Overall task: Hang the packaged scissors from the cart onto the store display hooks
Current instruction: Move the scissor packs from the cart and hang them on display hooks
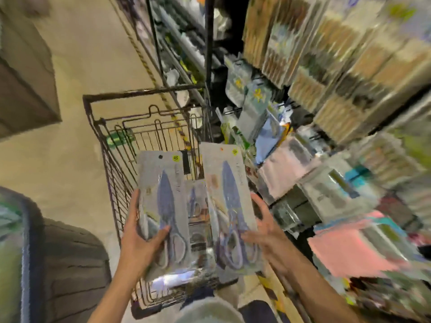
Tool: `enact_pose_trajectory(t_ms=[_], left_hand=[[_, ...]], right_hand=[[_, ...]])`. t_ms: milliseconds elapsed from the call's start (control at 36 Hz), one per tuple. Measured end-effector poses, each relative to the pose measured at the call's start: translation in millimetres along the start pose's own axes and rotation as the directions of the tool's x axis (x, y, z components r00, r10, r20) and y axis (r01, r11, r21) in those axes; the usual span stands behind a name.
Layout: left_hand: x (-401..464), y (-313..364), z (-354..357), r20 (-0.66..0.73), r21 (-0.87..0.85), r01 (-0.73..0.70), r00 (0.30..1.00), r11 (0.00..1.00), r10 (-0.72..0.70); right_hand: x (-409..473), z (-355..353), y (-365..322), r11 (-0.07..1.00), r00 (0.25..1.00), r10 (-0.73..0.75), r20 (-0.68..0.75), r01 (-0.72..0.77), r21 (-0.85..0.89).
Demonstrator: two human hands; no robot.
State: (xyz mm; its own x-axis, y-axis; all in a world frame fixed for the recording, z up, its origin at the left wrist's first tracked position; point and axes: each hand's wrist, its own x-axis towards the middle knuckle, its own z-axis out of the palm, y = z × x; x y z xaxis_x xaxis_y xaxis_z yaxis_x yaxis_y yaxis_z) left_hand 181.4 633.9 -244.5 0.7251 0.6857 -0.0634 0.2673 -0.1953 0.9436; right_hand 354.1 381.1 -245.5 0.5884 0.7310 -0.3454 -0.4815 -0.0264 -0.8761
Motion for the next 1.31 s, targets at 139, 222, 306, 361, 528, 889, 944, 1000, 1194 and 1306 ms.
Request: enact_pose_trajectory(t_ms=[139,222,306,361,528,889,944,1000,1194,1306], left_hand=[[-28,40,27,0.026,-0.064,-0.086,0.996,0.994,0.088],[-54,58,41,0.049,-0.108,-0.117,0.991,0.987,0.123],[-84,75,56,0.102,-0.165,-0.109,0.987,0.98,0.127],[-106,85,65,0.15,-0.191,-0.133,0.975,0.972,0.163],[-154,100,78,0.231,-0.087,-0.227,0.943,0.97,0.241],[-220,148,128,0.454,-0.173,-0.332,0.808,0.927,0.375],[-226,151,131,0.48,-0.196,-0.347,0.781,0.917,0.399],[-232,153,133,0.51,-0.221,-0.35,0.754,0.91,0.414],[-268,160,132,0.609,-0.353,-0.292,0.649,0.889,0.456],[-296,169,132,0.663,-0.374,-0.352,0.546,0.858,0.513]], right_hand=[[-47,-5,-13,0.989,0.987,-0.143,-0.076,0.145,0.019],[-84,-8,-17,0.974,0.963,-0.222,-0.155,0.228,0.021],[-122,-18,-13,0.959,0.937,-0.276,-0.213,0.285,0.013],[-146,-27,-7,0.95,0.919,-0.304,-0.252,0.311,-0.01],[-215,-47,9,0.912,0.824,-0.407,-0.393,0.385,-0.139],[-357,-47,40,0.846,0.557,-0.506,-0.658,0.468,-0.254],[-373,-40,43,0.839,0.51,-0.505,-0.697,0.48,-0.256],[-389,-32,44,0.84,0.449,-0.494,-0.744,0.468,-0.275],[-444,10,62,0.843,0.254,-0.475,-0.842,0.404,-0.354],[-481,33,68,0.839,0.153,-0.479,-0.864,0.368,-0.4]])
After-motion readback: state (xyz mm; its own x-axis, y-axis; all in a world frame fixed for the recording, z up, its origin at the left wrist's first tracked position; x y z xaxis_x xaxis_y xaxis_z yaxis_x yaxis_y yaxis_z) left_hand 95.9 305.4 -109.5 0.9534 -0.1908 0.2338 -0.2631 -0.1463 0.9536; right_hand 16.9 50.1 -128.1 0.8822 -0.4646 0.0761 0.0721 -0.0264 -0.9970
